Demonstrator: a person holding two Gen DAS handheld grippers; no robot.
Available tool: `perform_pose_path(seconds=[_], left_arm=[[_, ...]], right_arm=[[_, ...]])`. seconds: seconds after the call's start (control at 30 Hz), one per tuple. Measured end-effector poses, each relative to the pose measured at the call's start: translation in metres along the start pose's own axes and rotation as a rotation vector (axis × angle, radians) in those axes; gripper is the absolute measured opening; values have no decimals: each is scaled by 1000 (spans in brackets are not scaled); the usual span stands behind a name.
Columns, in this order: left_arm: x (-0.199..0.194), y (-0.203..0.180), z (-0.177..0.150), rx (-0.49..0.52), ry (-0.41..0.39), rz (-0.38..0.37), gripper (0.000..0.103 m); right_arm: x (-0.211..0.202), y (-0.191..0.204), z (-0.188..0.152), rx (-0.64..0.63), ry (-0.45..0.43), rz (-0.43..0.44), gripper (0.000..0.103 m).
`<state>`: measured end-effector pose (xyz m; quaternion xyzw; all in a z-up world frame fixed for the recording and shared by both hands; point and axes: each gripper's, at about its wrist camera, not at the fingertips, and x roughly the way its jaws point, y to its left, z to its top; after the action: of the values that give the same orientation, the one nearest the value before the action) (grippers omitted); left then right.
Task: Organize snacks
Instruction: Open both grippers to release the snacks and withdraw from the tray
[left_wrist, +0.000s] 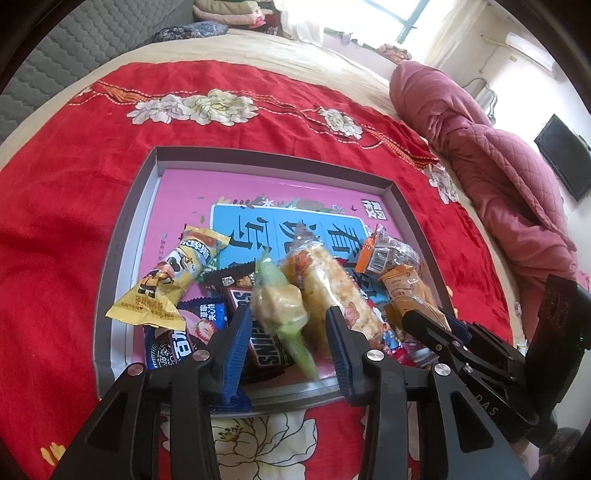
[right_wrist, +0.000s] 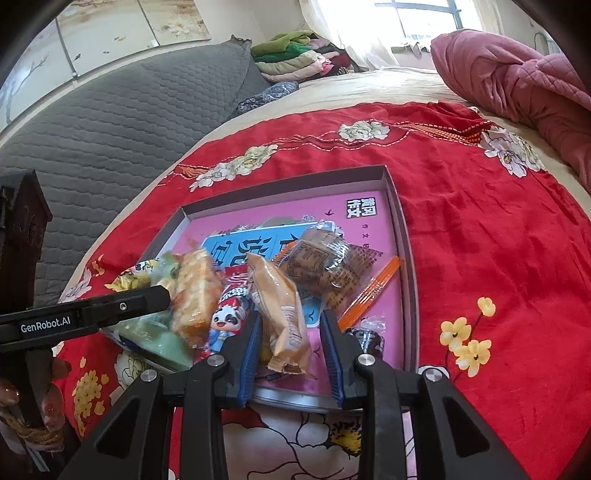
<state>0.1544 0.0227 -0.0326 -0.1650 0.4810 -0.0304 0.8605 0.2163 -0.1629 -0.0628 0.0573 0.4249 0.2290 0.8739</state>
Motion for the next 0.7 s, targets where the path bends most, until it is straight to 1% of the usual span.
perform_pose_path(seconds=[0.27,0.5,0.63,0.7], left_arm=[[-1,-2,0,2,5,-4,43],[-4,-4,0,13,2,-4,43],[-6,-4,0,18,0,0,48],[-8,-4,0,19,-1,0,49]], right_arm=[[-2,1,0,-4,-8,3,32],[-5,-6,1,23,-21,-26,32],[-6,-6,2,27,-25,-25,32],[-6,-5,2,21,-29,-26,34]])
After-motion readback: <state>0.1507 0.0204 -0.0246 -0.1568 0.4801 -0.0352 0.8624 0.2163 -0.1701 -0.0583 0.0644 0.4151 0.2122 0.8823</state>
